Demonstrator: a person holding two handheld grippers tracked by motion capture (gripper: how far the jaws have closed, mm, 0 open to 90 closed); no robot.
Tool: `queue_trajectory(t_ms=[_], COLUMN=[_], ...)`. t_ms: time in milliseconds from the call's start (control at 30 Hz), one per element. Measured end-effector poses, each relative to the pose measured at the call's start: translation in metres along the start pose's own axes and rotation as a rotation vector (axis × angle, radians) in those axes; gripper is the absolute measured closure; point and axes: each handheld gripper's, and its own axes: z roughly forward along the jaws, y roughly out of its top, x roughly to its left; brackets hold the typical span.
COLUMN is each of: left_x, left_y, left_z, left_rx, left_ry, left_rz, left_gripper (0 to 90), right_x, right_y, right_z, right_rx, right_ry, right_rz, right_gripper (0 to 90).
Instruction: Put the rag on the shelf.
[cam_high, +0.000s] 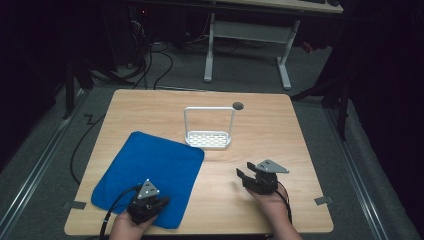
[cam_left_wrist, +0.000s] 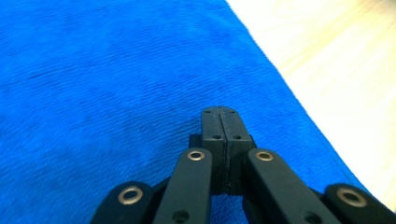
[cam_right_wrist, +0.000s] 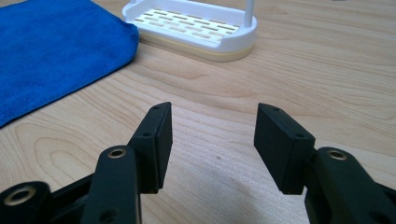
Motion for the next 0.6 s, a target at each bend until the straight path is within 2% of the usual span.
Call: queue_trajectory(t_ms=[100, 133, 167, 200, 233, 333, 500, 533, 567, 600], left_x=[-0.006, -0.012, -0.024, -0.029, -0.029, -0.048, -0.053, -0.048, -0.048, -0.036], left_y=[0.003, 0.006, 0.01, 0.012, 0.012, 0.017, 0.02, 0.021, 0.021, 0.023], left_z=[0.005, 0.01, 0.016, 0.02, 0.02, 0.03, 0.033, 0.029, 0.029, 0.016], left_rx=[0.001, 0.003, 0.01, 0.012, 0.012, 0.018, 0.015, -0.007, -0.007, -0.053], left_ry=[-0.023, -0.033, -0.06, -0.076, -0.076, -0.117, -0.136, -0.125, -0.125, -0.09], left_rz=[0.005, 0.02, 0.05, 0.061, 0.061, 0.102, 0.108, 0.107, 0.107, 0.092], left_gripper=[89.9, 89.9, 89.5, 89.5, 89.5, 89.3, 85.6, 83.1, 81.7, 80.5], right_x=[0.001, 0.001, 0.002, 0.003, 0.003, 0.006, 0.014, 0.017, 0.017, 0.024], right_y=[0.0, 0.0, 0.0, 0.0, 0.0, 0.0, 0.0, 0.001, 0.001, 0.001], right_z=[0.002, 0.002, 0.003, 0.004, 0.004, 0.005, 0.011, 0.012, 0.012, 0.014], right_rx=[0.003, 0.008, 0.009, 0.009, 0.009, 0.013, 0.025, 0.025, 0.025, 0.036], right_ry=[0.004, 0.004, 0.009, 0.011, 0.011, 0.026, 0.062, 0.07, 0.07, 0.095], right_rz=[-0.001, 0.0, -0.009, -0.01, -0.01, -0.018, -0.021, -0.025, -0.025, -0.036], right_gripper=[48.1, 48.3, 49.3, 49.4, 49.4, 49.9, 50.3, 50.4, 50.4, 50.4])
